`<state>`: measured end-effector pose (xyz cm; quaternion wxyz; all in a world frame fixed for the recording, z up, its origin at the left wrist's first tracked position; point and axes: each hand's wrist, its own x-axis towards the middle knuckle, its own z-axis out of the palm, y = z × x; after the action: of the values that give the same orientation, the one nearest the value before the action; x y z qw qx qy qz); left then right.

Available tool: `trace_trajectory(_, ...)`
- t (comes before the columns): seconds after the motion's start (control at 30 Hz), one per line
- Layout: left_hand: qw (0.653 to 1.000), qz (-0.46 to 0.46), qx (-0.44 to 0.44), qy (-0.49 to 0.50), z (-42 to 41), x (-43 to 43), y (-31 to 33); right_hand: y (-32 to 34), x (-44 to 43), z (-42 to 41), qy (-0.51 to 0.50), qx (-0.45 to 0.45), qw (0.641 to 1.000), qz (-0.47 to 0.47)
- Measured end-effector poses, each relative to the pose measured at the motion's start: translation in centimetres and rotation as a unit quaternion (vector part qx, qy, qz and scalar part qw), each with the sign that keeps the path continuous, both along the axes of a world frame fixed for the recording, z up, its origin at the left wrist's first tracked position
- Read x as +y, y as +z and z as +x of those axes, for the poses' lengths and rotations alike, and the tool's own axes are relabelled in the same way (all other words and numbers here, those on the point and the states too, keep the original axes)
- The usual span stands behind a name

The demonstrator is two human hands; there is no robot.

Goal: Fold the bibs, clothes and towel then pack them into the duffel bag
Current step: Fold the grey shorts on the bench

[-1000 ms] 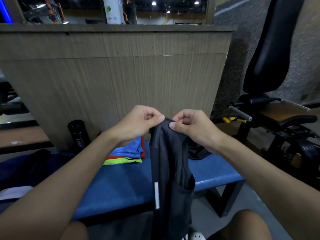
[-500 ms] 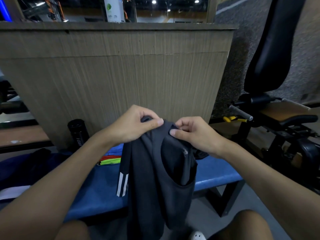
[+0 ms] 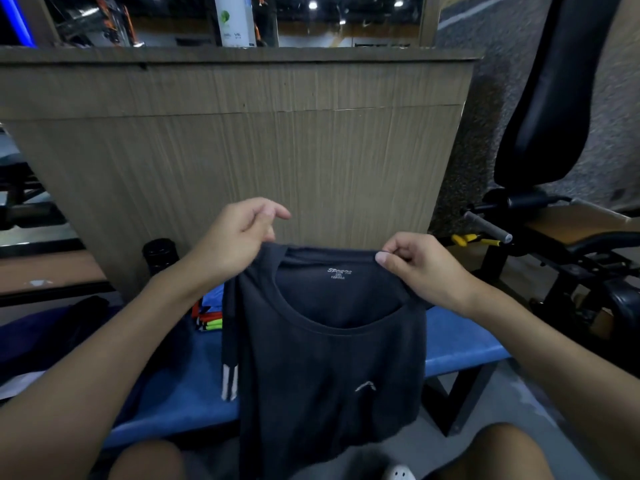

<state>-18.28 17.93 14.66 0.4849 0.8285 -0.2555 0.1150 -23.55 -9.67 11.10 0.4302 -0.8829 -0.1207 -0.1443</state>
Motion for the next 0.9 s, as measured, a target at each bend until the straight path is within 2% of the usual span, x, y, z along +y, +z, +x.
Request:
trace_trajectory(0.1, 0.997, 0.046, 0.038, -0.055, -1.3, -0.4, -0.3, 0.8, 0.5, 0.3, -0.009, -0.044, 0.999, 0.026)
trace_trajectory(0.2, 0.988, 0.104, 0.068, -0.097, -1.9, 0.0, -0.4, 1.6, 0.1, 0.5, -0.017, -0.049, 0.996, 0.067)
trace_trajectory(0.43, 0.988, 0.100, 0.037, -0.110, -0.3, 1.2, -0.7, 2.0, -2.2, -0.1, 0.030, 0.039, 0.998, 0.043)
trace_trajectory(0.53, 0.987, 0.099, 0.026, -0.127, -0.3, 1.7, -0.4, 1.7, -3.4, 0.0, 0.010, 0.017, 1.000, -0.010)
trace_trajectory(0.67, 0.982, 0.107, 0.032, -0.152, -0.2, 1.8, -0.3, 1.6, -3.9, -0.5, 0.005, 0.006, 1.000, 0.018)
trace_trajectory(0.77, 0.987, 0.084, 0.021, -0.136, -0.2, 1.8, -0.2, 1.8, -3.8, -0.9, 0.034, 0.016, 0.998, 0.041)
trace_trajectory(0.9, 0.996, 0.027, -0.003, -0.080, -0.2, 2.0, -0.1, 2.2, -4.3, -1.5, 0.080, 0.078, 0.994, 0.020)
